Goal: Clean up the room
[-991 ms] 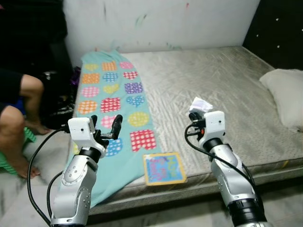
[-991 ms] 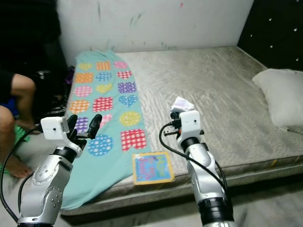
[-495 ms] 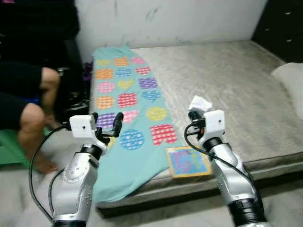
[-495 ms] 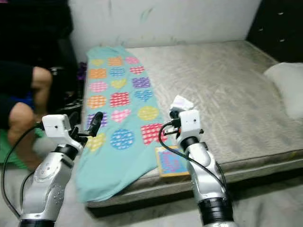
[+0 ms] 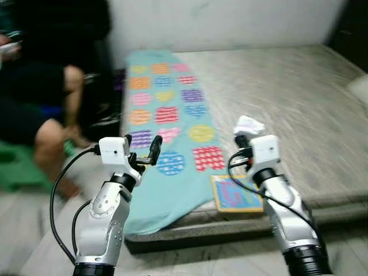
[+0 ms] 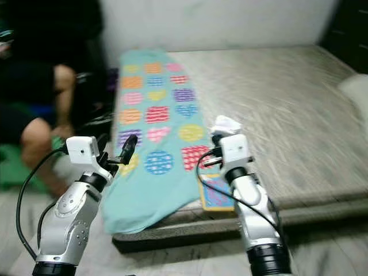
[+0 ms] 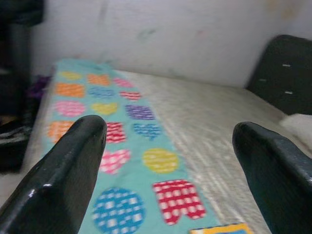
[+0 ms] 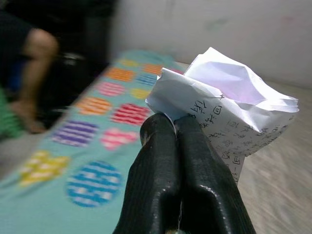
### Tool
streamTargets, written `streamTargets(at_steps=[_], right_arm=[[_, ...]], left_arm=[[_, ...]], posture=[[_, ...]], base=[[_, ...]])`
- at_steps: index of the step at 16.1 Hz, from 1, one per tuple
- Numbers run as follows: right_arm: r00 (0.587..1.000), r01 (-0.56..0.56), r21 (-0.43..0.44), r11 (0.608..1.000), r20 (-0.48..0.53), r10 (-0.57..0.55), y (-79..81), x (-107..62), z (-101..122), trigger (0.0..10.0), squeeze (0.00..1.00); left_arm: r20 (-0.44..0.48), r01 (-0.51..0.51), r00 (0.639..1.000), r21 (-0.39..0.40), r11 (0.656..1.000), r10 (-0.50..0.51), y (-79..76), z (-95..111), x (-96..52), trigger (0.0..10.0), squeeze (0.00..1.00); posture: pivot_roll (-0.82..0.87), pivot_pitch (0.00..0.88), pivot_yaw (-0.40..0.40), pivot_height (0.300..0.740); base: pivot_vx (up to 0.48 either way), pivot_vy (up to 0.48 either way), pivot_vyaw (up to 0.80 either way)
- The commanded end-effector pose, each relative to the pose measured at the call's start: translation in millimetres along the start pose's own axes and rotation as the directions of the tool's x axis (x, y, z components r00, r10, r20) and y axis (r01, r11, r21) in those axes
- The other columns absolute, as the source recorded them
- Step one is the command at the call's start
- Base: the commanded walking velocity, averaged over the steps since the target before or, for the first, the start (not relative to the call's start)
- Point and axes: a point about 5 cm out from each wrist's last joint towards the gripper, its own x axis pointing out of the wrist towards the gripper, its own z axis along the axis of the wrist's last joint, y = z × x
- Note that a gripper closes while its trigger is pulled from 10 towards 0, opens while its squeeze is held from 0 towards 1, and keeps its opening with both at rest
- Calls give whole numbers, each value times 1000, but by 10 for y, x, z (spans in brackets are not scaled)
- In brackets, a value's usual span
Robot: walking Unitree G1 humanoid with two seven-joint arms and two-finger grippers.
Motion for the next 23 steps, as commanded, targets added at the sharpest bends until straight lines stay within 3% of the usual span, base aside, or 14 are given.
streamTargets(at_steps=[1,9,16,23], right_arm=[[999,-16,-5,1000,30,16,17,12,75,10000,0],[985,-120,-14,993,127,121,301,84,333,10000,0],[981,-153,-20,988,119,154,342,97,326,10000,0],[984,-140,21,990,114,137,410,72,268,10000,0]], left_arm=[[-2,-33,999,22,999,33,49,-11,-27,10000,0],[-3,-130,991,87,988,131,218,-4,-108,10000,0],[27,-190,982,107,976,188,271,33,-115,10000,0],[11,-196,980,144,970,197,315,18,-123,10000,0]], posture=[[-97,27,34,740],[-70,39,26,740],[-50,28,1,740],[-38,39,33,740]], base=[[0,0,800],[0,0,800],[0,0,800],[0,0,800]])
